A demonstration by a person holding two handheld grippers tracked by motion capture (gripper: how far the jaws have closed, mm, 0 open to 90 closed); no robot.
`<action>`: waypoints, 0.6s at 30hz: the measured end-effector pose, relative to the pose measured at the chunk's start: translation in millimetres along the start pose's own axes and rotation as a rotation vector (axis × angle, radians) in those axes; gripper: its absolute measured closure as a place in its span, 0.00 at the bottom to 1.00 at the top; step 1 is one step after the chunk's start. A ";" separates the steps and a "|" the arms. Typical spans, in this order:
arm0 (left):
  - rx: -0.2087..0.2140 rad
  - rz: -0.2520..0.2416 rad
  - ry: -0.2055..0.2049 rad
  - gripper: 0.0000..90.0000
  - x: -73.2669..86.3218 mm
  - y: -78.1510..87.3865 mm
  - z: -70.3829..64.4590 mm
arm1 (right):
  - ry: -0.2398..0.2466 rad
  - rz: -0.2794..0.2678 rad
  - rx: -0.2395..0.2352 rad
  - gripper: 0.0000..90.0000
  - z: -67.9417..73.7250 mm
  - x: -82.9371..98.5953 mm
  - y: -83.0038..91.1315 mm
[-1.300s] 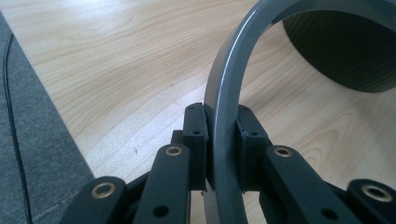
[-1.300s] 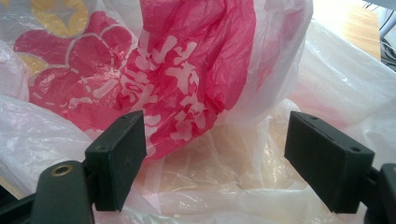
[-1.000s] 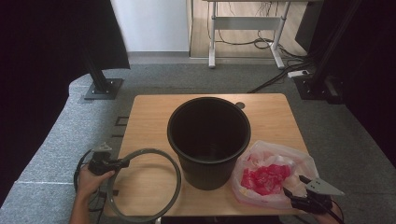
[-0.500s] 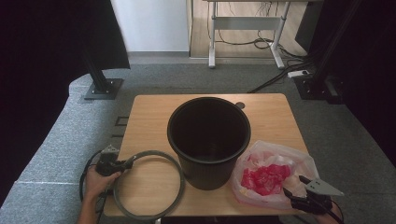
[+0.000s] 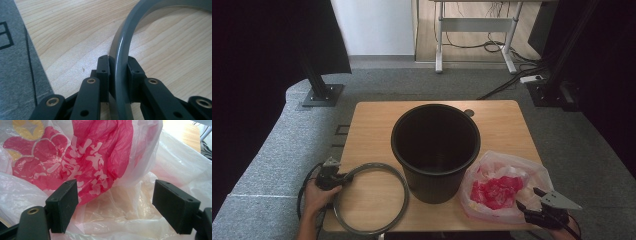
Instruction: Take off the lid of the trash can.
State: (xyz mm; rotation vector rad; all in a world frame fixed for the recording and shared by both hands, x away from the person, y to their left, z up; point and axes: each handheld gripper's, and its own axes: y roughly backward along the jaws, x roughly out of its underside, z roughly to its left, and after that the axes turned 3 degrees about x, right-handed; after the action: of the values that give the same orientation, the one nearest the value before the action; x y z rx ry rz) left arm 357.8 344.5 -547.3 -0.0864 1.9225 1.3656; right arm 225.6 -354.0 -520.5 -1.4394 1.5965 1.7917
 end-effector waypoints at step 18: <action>-0.034 -0.095 -0.063 0.39 -5.0 5.0 -14.9 | 0.001 -0.002 0.001 0.23 -0.6 0.2 -0.2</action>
State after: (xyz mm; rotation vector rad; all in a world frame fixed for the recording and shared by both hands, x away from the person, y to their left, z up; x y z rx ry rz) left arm 351.0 332.5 -538.3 -0.1476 1.8208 1.3224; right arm 226.0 -354.5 -520.8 -1.4410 1.5966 1.7888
